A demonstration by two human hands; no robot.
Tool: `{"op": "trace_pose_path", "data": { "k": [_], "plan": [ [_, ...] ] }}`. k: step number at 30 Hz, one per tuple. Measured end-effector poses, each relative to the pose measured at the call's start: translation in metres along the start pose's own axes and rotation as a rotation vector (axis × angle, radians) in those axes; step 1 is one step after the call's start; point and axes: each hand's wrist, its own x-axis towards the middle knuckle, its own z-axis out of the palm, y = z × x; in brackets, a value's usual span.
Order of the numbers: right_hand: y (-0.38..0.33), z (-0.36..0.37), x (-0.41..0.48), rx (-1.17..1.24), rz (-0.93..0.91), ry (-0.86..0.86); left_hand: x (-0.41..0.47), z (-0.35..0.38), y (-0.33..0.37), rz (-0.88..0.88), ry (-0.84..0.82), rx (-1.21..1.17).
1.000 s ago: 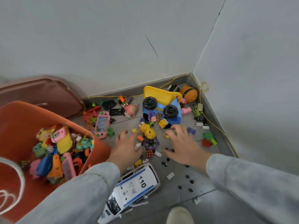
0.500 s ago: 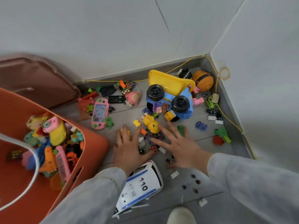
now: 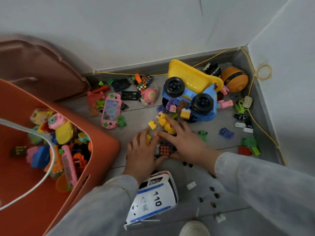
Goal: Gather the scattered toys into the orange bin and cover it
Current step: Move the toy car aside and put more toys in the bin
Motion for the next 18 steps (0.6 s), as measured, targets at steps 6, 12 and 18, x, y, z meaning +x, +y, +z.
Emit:
{"op": "trace_pose_path", "data": {
  "k": [6, 12, 18],
  "plan": [
    [0.004, 0.002, -0.010, 0.056, 0.035, 0.029, 0.002, -0.006, -0.005, -0.034, -0.008, -0.105],
    [0.012, -0.003, -0.026, 0.197, 0.115, 0.120, 0.012, -0.027, -0.006, -0.210, -0.038, -0.662],
    [0.009, -0.010, -0.041, 0.280, 0.155, 0.099, 0.011, -0.078, 0.010, -0.399, -0.182, -1.020]
  ]
}}
